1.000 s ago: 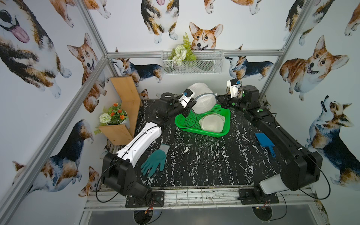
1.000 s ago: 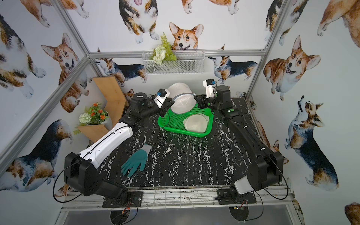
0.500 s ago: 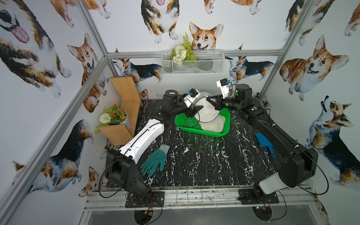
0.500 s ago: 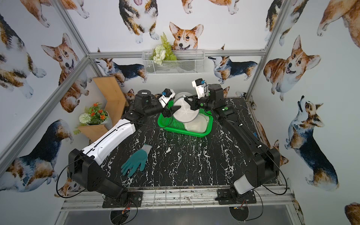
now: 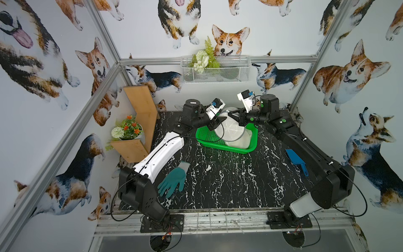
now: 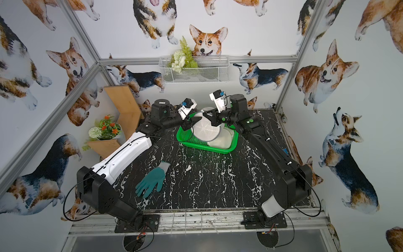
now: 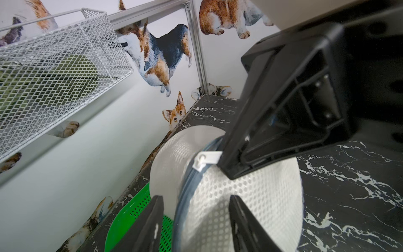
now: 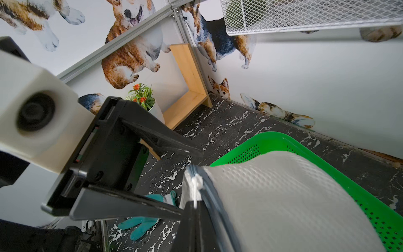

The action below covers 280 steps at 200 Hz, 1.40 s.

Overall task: Turn the laundry bag inside out
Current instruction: Zip the zipper on the laundry bag.

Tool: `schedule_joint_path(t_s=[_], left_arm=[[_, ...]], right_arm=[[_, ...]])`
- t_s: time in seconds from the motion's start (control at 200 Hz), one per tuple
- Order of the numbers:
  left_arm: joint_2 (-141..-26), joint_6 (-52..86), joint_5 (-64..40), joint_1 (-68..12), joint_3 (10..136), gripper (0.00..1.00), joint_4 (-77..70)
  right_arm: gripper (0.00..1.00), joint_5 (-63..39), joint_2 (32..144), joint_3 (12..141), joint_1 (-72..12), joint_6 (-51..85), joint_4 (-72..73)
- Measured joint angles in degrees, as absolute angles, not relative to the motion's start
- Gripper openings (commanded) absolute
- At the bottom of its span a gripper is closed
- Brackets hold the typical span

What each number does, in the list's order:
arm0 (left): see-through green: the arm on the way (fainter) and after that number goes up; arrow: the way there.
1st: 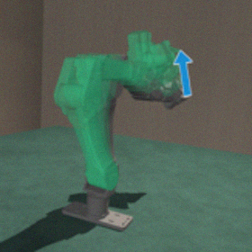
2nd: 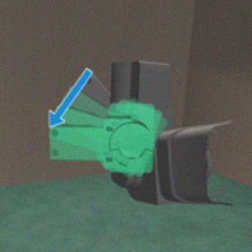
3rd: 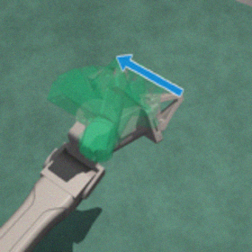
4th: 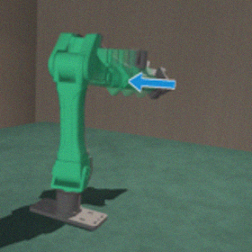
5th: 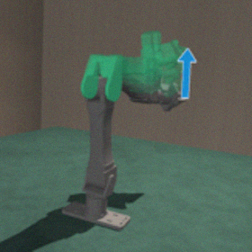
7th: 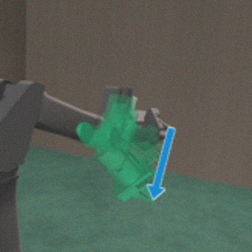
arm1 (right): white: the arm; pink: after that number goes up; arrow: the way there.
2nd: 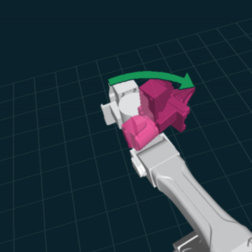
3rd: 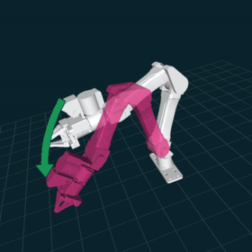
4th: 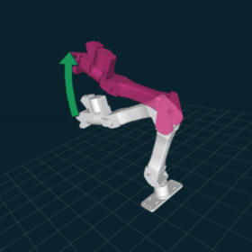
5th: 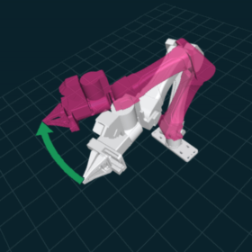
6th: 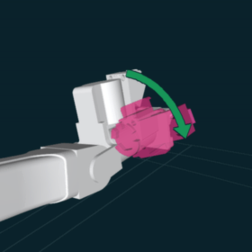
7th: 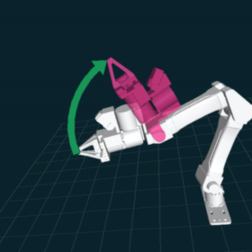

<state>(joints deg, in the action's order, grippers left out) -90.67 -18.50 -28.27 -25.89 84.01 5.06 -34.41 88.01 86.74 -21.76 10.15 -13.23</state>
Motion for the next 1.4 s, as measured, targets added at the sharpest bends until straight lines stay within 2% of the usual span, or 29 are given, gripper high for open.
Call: schedule_joint_path(t_s=[0.16, 0.31, 0.385, 0.49, 0.571, 0.676, 0.831, 1.076, 1.401], left_arm=[[-91.05, -19.35, -27.66, -25.87, 84.38, 0.29, 6.68], [-91.15, -19.79, -27.88, -25.87, 84.84, 0.23, 7.94], [-91.26, -20.16, -27.94, -25.87, 85.01, 0.22, 8.40], [-91.26, -20.62, -28.14, -25.89, 85.01, 0.30, 8.82], [-91.26, -20.69, -28.10, -25.89, 85.01, 0.30, 8.99], [-91.26, -21.10, -28.08, -25.91, 85.01, 0.22, 9.43], [-91.31, -21.71, -28.77, -25.91, 85.01, 0.00, 10.17], [-91.33, -22.09, -28.77, -25.93, 85.01, 0.00, 10.24], [-90.50, -21.85, -28.73, -25.71, 83.81, 0.00, 8.93]], right_arm=[[0.00, -34.39, 88.01, 86.74, -22.13, 9.28, -14.31], [0.00, -34.35, 88.01, 86.74, -22.44, 8.40, -14.61], [0.00, -34.35, 87.99, 86.74, -22.68, 7.84, -14.70], [0.00, -34.17, 87.72, 86.50, -22.87, 6.81, -14.81], [0.00, -33.98, 87.50, 86.32, -23.00, 5.85, -15.11], [0.00, -33.74, 87.46, 86.26, -23.16, 5.28, -15.64], [0.00, -33.23, 87.35, 86.17, -23.22, 5.04, -15.73], [0.00, -28.97, 85.82, 83.61, -22.74, 5.89, -15.16], [0.00, -25.12, 83.83, 80.20, -17.87, 11.81, -11.86]])
